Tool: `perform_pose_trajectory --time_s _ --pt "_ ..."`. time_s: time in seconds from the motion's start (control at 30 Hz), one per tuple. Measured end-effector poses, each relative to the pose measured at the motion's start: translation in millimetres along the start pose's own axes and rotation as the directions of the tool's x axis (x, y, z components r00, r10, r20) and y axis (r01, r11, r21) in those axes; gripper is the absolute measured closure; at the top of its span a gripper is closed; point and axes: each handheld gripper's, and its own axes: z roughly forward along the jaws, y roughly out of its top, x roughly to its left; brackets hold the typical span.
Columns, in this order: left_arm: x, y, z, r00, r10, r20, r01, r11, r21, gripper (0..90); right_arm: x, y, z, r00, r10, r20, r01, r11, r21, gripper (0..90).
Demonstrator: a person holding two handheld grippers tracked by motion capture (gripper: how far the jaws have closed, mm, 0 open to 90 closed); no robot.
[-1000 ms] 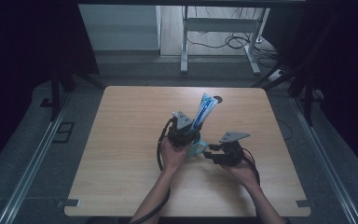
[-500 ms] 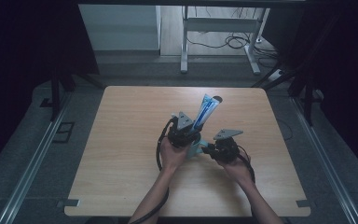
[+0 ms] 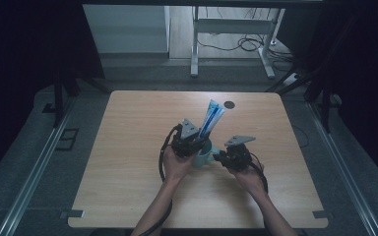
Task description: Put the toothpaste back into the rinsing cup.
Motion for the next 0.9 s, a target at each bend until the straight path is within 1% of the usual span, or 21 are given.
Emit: perform_pose_trajectory --time_s 0.17,0.27,0.3,0.37,0.43,0.6,0.83,0.9 --pt "1.4 -4.8 -4.5 0.9999 0.009 0.005 -0.009 0.9999 -0.006 69.4 0.6 2.1 1.1 1.0 0.001 0.006 -0.001 1.0 -0.001 75.3" --pt "1.6 -7.7 -6.1 0.9997 0.023 0.012 -0.024 0.9997 0.006 69.2 0.6 3.2 1.3 0.9998 0.018 0.008 -0.018 1.0 0.004 75.5" --pt "1.2 -8.7 -6.1 0.9997 0.018 0.015 -0.018 0.9998 0.005 69.2 0.6 3.4 1.6 0.9998 0.016 0.014 -0.016 1.0 0.004 75.6" --pt "0.8 -11.5 -7.0 0.9995 0.026 0.019 -0.026 0.9996 0.006 69.1 -0.2 3.7 1.7 0.9997 0.007 0.024 -0.008 1.0 0.005 75.8" --pt "0.4 -13.9 -7.7 0.9992 0.034 0.022 -0.035 0.9994 0.009 69.0 -0.5 3.9 1.7 0.9995 0.009 0.031 -0.009 1.0 0.006 76.0" --pt "-0.4 -18.1 -6.8 0.9992 0.036 0.018 -0.036 0.9991 0.021 69.0 -0.4 4.4 1.9 0.9992 0.011 0.039 -0.012 1.0 0.009 75.9" --pt "-1.2 -22.2 -9.8 0.9983 0.056 0.018 -0.056 0.9981 0.027 68.6 -1.3 4.8 2.0 0.999 0.018 0.04 -0.018 1.0 0.011 76.1" --pt "-0.9 -23.9 -11.3 0.9977 0.065 0.016 -0.066 0.9972 0.036 68.4 -1.7 4.9 2.3 0.9987 0.023 0.046 -0.024 1.0 0.012 76.2"
